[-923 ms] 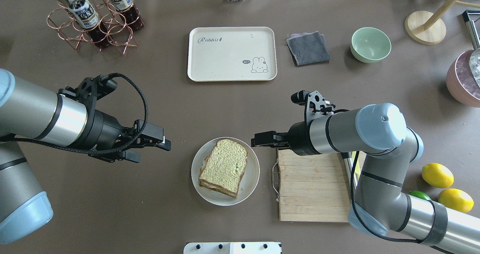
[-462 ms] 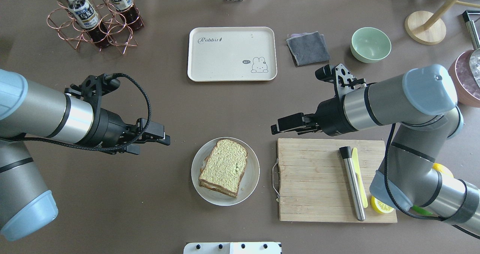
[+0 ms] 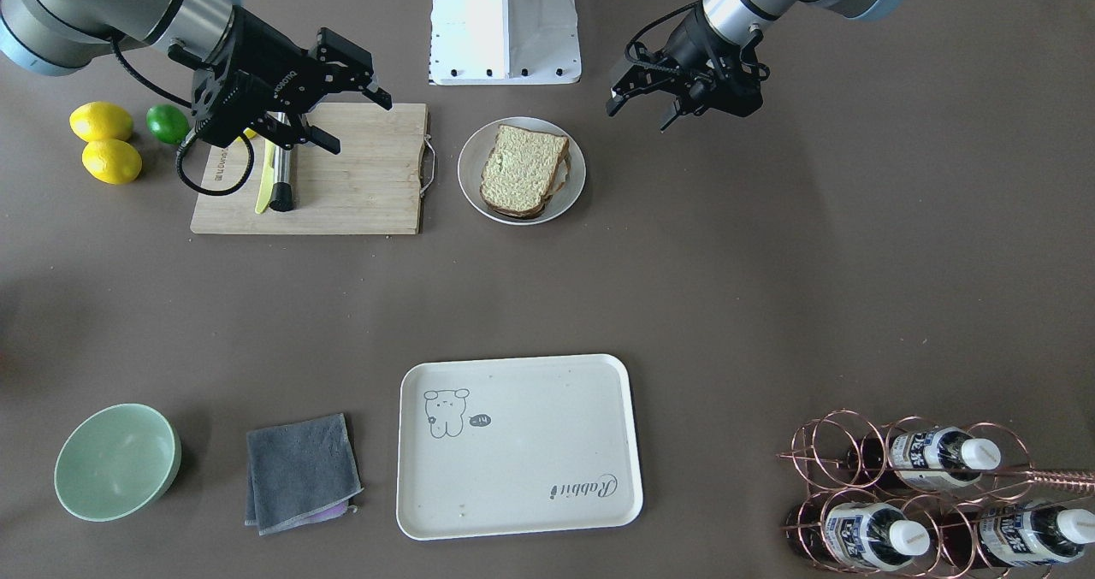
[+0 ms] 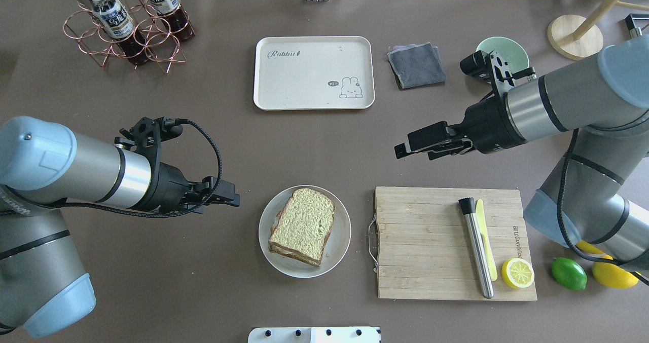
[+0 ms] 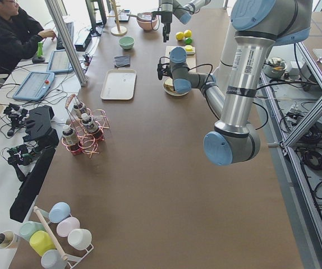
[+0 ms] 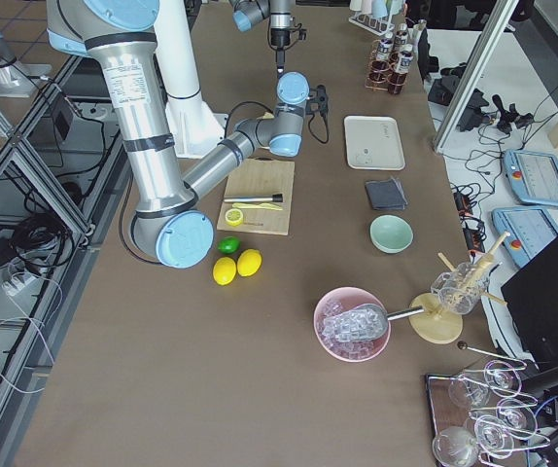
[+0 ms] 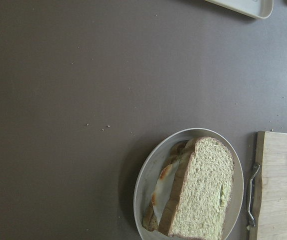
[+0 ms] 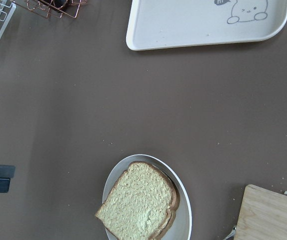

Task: Make sandwich and place on tray
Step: 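Open and withdraw the right gripper while the left gripper moves to the plate rim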

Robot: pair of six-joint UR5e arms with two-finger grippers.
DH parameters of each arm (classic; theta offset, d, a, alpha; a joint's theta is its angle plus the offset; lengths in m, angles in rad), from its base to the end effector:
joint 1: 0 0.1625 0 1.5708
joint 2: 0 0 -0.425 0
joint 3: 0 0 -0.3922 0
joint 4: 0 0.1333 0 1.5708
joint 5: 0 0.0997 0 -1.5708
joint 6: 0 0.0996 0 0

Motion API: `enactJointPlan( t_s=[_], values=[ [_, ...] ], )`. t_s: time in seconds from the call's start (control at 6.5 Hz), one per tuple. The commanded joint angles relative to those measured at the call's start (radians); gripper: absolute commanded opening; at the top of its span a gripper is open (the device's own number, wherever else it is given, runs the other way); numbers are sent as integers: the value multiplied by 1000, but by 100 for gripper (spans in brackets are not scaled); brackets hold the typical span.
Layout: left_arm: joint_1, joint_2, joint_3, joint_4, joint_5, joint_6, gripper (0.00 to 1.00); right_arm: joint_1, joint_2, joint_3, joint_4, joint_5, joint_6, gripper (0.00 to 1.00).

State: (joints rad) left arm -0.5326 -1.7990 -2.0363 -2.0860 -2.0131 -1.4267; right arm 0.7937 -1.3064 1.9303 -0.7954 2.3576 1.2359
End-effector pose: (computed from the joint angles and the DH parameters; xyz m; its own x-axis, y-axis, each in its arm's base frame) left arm 0.3995 -0.3407 0.2643 0.3182 -0.0369 -0.9473 0.0691 0.9975 -0.0157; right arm -0.3169 -0.4117 0.2574 0.1177 -0.2113 0.9703 0.0259 0.9774 0.2097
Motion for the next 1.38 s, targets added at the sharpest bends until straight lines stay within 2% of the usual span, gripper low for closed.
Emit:
enactJointPlan(
  t_s=[0.0,0.15,0.46,0.92,1.23],
  values=[
    [43,6,36,-64,53,2,81,42,-4,-8,-1,94,-29,99],
    [61,1,51,-71,68,0,77,42,-5,-4,-1,89,-26,99],
    [138,-32,122,-124,184,0,73,42,-8,-8,-1,81,-23,99],
    [140,-48,206,-187,201,2,73,32,-7,-16,-1,49,-19,99],
    [140,-63,271,-255,205,2,58,25,-5,-25,-2,49,-19,99]
  ],
)
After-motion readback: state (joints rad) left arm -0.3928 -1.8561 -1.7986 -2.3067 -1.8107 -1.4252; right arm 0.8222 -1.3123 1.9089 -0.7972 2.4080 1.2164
